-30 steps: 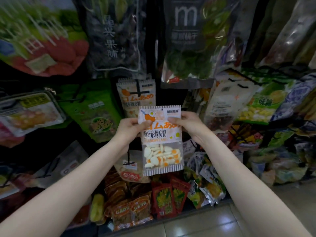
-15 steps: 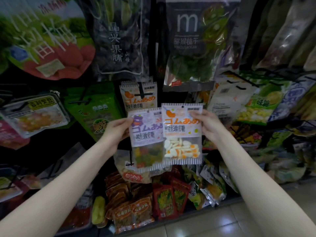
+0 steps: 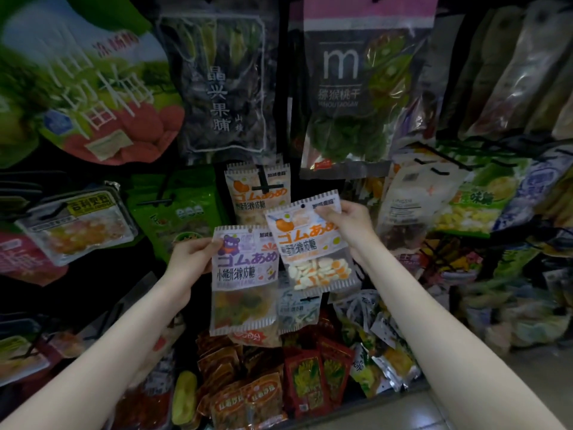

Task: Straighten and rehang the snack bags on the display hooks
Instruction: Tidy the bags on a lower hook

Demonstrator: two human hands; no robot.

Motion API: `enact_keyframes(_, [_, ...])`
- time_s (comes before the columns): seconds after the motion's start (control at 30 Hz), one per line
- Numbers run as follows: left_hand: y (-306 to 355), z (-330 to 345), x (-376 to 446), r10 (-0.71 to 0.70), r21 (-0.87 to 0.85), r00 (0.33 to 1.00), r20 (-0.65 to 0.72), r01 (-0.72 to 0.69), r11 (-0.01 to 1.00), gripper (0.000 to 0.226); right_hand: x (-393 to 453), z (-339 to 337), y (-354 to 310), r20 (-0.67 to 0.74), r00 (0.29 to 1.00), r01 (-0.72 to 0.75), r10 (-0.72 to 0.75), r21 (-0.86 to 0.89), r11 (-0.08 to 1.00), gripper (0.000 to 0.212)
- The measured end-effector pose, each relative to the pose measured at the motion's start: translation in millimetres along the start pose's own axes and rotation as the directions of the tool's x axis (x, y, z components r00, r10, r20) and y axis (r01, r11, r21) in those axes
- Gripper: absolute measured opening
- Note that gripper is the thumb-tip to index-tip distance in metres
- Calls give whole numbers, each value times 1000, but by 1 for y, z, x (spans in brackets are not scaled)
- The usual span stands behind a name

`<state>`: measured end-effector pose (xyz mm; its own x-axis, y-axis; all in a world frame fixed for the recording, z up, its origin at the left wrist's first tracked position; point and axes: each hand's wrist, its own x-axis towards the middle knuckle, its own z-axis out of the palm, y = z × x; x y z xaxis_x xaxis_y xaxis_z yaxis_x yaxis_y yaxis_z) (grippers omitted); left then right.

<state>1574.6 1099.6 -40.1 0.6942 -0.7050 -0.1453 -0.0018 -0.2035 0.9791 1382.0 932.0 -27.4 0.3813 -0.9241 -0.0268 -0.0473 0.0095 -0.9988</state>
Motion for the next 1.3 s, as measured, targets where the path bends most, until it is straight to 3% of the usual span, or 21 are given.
enact_keyframes(0.2, [-4, -25, -2, 27, 91, 998, -56, -21, 996, 19, 4, 55, -7, 19, 999, 43, -45, 54, 998, 26])
enact_keyframes(0.53, [-13, -42, -1, 52, 197, 996, -75, -36, 980, 19, -3, 68, -9, 40, 996, 78, -85, 146, 986, 5])
enact_keyframes(0.93, [-13, -54, 1, 80, 201, 994, -76, -63, 978, 19, -16, 62, -16, 84, 990, 98, -113, 165, 981, 7])
enact_keyframes(1.07, [-13, -55, -2, 88, 213, 994, -71, -71, 974, 20, -14, 64, -19, -17, 996, 84, -82, 161, 983, 44])
enact_keyframes(1.17, [-12, -54, -3, 103, 204, 994, -43, -92, 974, 21, -13, 71, -22, -93, 993, 83, -70, 143, 986, 45])
enact_keyframes(1.3, [-11, -50, -4, 130, 190, 992, 9, -129, 973, 20, -16, 74, -23, -136, 990, 60, -48, 86, 994, 29])
